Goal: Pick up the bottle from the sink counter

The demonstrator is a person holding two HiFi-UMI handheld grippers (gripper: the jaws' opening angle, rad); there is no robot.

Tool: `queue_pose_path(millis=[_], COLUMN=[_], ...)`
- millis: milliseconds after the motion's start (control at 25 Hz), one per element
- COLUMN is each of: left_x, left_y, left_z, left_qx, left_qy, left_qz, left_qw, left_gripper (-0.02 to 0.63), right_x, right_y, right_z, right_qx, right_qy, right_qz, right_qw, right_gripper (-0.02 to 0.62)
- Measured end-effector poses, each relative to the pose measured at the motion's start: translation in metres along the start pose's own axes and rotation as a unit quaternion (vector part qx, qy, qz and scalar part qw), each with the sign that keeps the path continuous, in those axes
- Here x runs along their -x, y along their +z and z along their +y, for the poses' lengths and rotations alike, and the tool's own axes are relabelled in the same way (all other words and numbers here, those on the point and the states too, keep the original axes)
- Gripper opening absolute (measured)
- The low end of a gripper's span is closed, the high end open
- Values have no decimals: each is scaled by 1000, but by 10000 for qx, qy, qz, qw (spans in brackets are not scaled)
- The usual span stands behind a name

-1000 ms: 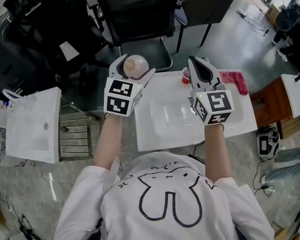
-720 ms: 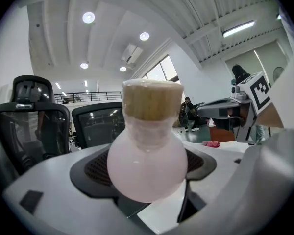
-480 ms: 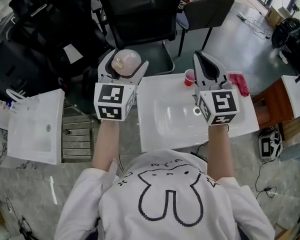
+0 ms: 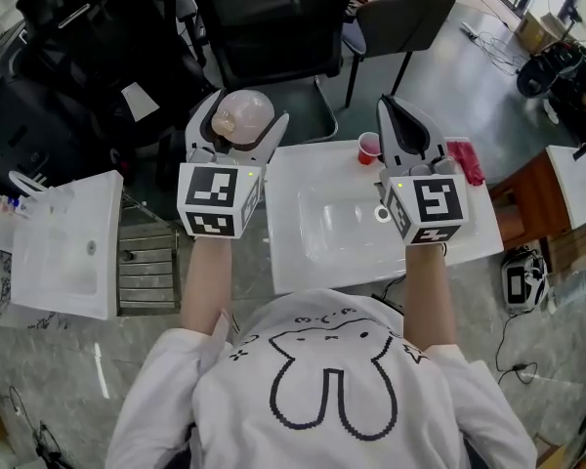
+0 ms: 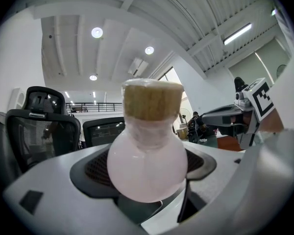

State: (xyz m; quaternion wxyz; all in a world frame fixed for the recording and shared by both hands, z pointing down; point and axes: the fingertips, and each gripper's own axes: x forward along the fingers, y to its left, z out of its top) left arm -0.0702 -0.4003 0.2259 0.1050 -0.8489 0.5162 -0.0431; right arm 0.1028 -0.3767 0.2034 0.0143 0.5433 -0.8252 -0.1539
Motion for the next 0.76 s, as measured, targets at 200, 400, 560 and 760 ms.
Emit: queue_pose_path(millis=[200, 400, 560, 760], left_x=[3, 5, 8, 11], left_y=[12, 16, 16, 18], left_z=[-1, -2, -1, -1], left_qx=[-27, -39, 16, 12], left_qy=[97, 81, 98, 153], left_qz=[-285, -347, -378, -457], left_qw=[9995, 9994, 9992, 9988], left_gripper=[402, 402, 402, 402], right_x=[1, 0, 1, 3], right_y=[0, 1, 3, 3], right_z=[2, 3, 7, 8], right_qx=[49, 71, 91, 146], right_qy=[52, 57, 79, 64], right_qz=[-11, -38, -65, -64], right_qw=[10000, 10000, 9999, 9999], right_gripper=[28, 28, 28, 28])
